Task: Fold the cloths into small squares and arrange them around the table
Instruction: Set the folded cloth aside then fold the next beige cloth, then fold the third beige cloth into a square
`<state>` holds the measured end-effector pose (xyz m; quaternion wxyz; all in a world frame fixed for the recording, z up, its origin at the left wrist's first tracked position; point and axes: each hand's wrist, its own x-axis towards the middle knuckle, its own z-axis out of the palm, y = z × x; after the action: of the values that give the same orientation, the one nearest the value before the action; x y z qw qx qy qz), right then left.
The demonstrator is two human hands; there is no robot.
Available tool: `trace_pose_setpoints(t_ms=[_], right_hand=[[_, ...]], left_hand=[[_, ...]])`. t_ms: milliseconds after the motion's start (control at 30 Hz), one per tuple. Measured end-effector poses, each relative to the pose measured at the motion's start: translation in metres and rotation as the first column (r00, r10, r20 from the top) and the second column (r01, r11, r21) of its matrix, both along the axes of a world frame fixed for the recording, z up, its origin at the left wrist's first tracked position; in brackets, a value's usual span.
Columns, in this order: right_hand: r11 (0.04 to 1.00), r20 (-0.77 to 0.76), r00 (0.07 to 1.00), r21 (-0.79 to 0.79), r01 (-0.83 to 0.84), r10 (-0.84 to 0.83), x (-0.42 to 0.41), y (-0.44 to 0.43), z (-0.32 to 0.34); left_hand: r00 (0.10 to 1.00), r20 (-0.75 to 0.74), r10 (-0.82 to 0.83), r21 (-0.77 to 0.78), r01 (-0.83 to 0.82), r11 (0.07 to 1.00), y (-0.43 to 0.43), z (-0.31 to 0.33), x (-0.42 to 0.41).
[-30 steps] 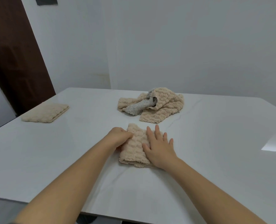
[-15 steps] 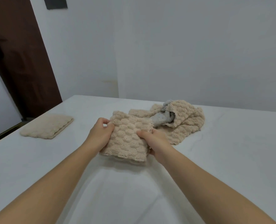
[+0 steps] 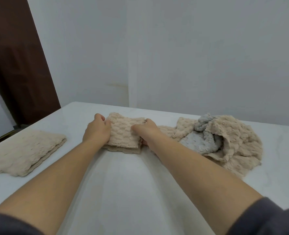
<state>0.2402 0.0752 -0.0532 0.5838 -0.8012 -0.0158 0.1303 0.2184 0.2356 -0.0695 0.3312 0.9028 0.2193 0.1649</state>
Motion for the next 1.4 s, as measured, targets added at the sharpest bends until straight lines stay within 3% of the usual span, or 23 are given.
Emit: trace_pose_setpoints(t_ms=[100,167,233,333,500,667,1033,1167,1400], right_hand=[[0.952,0.228,0.958,-0.289,-0.105,0.175,-0.006,-0.003,-0.001],[0.814,0.329,0.865,-0.563,-0.142,0.378,-0.019,-0.006,-0.006],[0.611,0.33,0.75,-0.782,-0.124,0.574,-0.03,-0.006,-0.016],[0.415,0.234,0.718,-0.906,-0.083,0.656,-0.03,-0.001,-0.031],[0.291,0.165,0.755,-0.956,-0.034,0.634,0.008,0.01,-0.029],[0.279,0.132,0.796,-0.959,-0.048,0.59,0.055,0.016,-0.026],[0.394,0.165,0.824,-0.916,-0.075,0.542,0.096,0.004,-0.03],[0.421,0.18,0.839,-0.905,-0.064,0.514,0.075,-0.022,-0.016],[0.302,0.216,0.83,-0.951,0.06,0.515,0.03,-0.103,0.022]], left_hand=[[0.994,-0.01,-0.109,0.168,0.109,0.98,0.007,-0.006,-0.003],[0.962,-0.072,-0.265,0.321,0.274,0.907,0.009,-0.01,-0.018],[0.9,-0.243,-0.363,0.388,0.433,0.814,0.011,-0.016,-0.031],[0.829,-0.441,-0.343,0.369,0.516,0.773,0.015,-0.025,-0.031],[0.847,-0.431,-0.311,0.4,0.489,0.775,0.014,-0.026,0.011],[0.87,-0.4,-0.289,0.41,0.452,0.792,0.01,-0.029,0.056],[0.894,-0.358,-0.269,0.429,0.413,0.803,0.0,-0.029,0.097],[0.932,-0.229,-0.282,0.452,0.358,0.817,-0.017,-0.023,0.075],[0.852,0.027,-0.523,0.347,0.483,0.804,-0.092,-0.002,0.022]])
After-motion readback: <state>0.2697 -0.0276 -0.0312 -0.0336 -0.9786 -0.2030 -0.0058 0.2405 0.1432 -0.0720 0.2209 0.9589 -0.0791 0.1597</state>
